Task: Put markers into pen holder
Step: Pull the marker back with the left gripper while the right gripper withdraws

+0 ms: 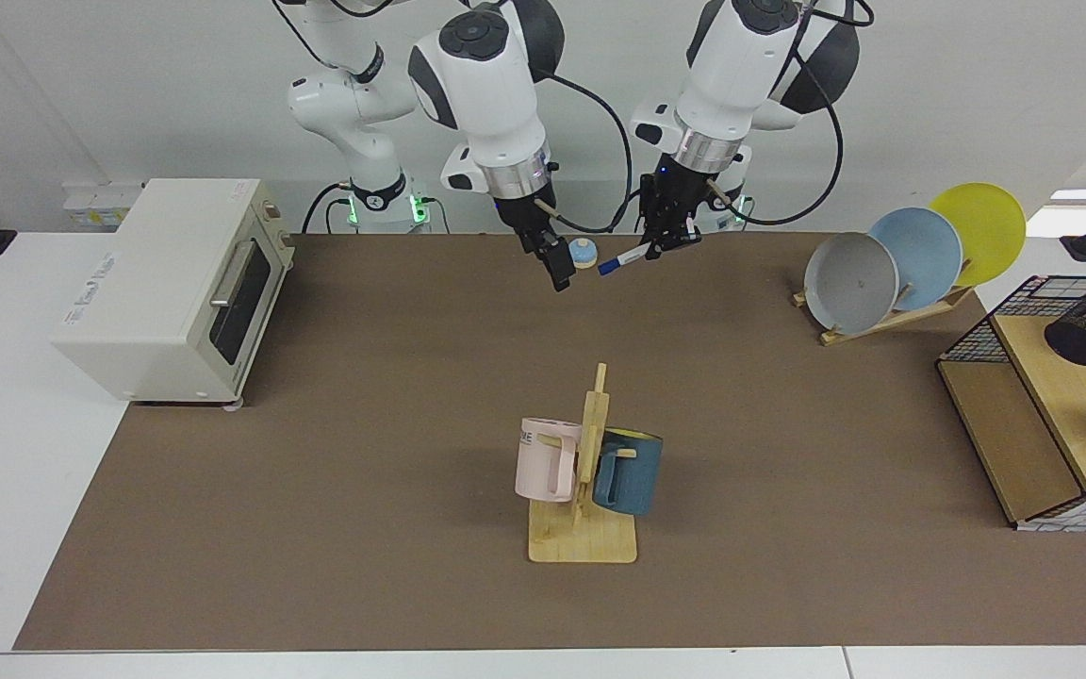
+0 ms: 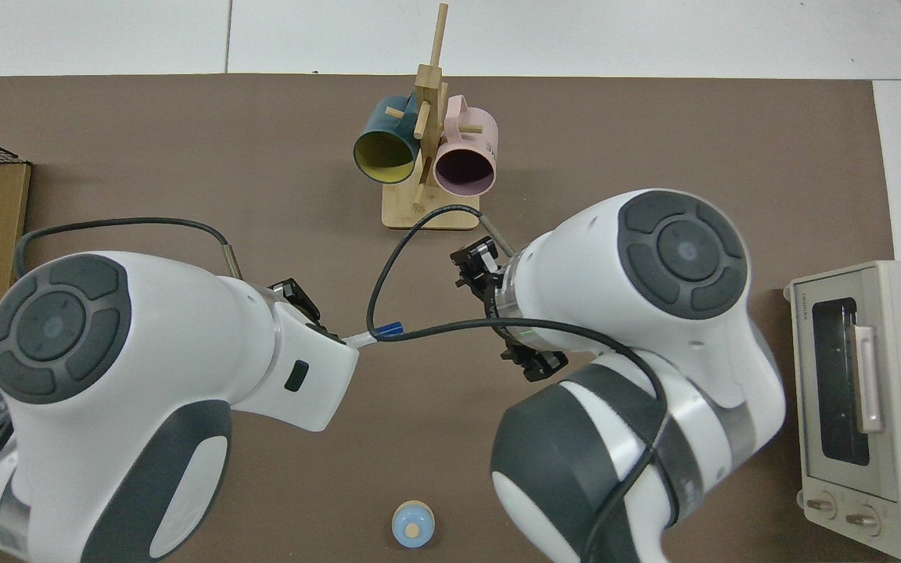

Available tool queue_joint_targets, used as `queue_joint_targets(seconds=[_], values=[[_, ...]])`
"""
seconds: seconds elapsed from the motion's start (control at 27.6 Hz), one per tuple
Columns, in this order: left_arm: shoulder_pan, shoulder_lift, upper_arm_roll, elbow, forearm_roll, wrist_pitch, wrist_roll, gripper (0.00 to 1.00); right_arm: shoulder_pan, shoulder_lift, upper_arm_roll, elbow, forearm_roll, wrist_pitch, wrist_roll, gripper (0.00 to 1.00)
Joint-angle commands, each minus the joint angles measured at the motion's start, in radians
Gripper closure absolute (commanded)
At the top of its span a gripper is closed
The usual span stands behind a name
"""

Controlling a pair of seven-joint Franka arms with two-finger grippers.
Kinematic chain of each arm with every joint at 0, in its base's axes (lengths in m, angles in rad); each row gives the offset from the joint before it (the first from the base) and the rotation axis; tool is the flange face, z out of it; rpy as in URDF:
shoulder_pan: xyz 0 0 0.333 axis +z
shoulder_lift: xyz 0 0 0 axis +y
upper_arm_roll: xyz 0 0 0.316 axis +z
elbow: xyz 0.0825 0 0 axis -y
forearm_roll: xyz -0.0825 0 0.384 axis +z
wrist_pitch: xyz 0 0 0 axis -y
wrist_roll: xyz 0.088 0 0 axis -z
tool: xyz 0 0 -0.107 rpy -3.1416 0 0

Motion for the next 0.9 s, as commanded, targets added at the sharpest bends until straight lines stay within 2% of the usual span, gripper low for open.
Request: queue_joint_targets(seconds=[0.0,0.18,0.47,0.65,0.87], values=[[0.034,-0.027,0.013,-0.029,0.069,-0.033,-0.014,1.0,-0.076,-0.015,0.001,-0.009,-0.01,-0.061,-0.334,0.0],[0.115,-0.027,0.013,-0.029,0.147,-0.063,-0.014,1.0,-0.171,-0.03,0.001,-0.007,-0.075,-0.107,-0.658,0.0],[0.238,-0.025,0.013,-0.028,0.337,-0.093,-0.014,1.0,-0.273,-0.084,0.0,-0.004,-0.104,-0.167,-1.115,0.0],[0.304,-0.024,0.013,-0.016,0.49,-0.093,-0.016,1.0,-0.285,-0.113,-0.008,0.004,-0.125,-0.204,-1.2,0.0],[0.334,-0.024,0.025,0.021,0.653,-0.086,-0.002,1.0,-0.287,-0.121,-0.008,0.019,-0.175,-0.21,-1.272,0.0]])
